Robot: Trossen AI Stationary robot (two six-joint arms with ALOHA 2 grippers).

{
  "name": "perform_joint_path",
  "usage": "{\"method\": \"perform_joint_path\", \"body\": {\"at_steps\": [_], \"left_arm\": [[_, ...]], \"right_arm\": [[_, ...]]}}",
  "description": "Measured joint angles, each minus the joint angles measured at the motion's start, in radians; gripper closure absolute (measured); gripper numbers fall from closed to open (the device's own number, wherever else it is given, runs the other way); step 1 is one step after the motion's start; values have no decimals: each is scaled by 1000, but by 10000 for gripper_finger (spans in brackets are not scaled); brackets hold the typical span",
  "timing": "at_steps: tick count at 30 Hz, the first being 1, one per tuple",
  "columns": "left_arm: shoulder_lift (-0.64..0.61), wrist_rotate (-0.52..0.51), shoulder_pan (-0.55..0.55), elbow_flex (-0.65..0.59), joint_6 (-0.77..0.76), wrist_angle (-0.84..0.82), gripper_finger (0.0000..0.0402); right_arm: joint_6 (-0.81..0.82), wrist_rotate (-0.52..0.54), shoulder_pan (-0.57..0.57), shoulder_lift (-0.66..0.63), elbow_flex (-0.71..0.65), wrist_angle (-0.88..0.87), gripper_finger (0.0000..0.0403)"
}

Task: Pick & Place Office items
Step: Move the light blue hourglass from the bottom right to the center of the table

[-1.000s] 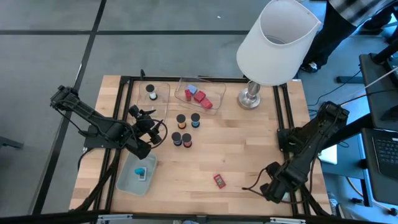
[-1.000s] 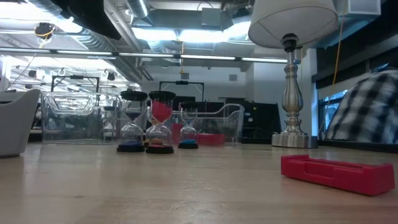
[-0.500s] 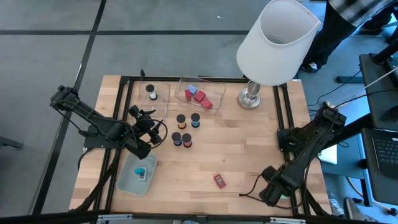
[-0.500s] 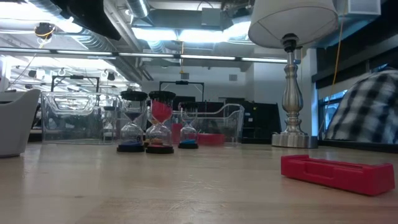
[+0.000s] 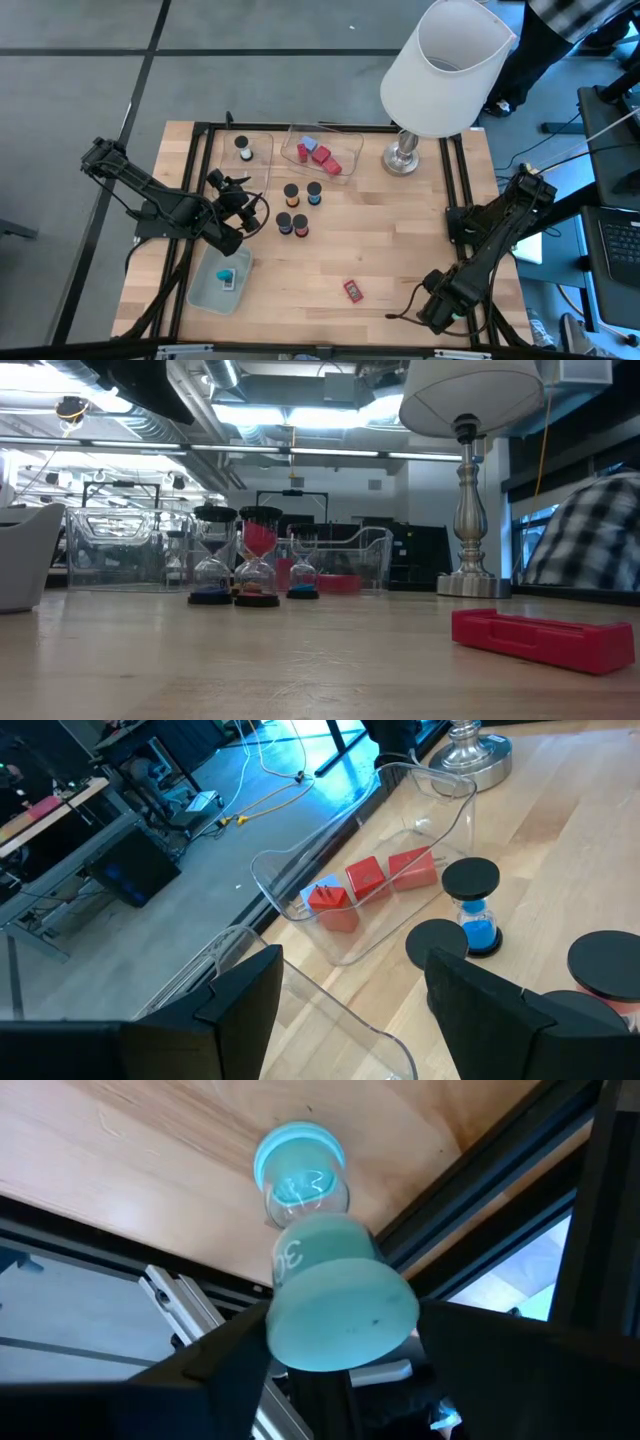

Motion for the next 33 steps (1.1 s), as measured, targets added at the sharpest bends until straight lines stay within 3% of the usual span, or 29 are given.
{"method": "perform_joint_path", "body": {"at_steps": [4,11,16,22,33], "left_arm": [[0,0,0,0,0,0,160],[0,0,0,0,1,0,160],[0,0,0,0,2,0,160],[0,0,0,0,3,0,160],[0,0,0,0,15,0,160]], "right_arm": [[-1,-1,0,0,0,-3,200],[-52,10,-8,-6,0,6,203],[-90,187,-65,-22,30,9,198],[-316,411,-213,-22,109,9,198],[-818,497,-599,-17,159,9,198]]}}
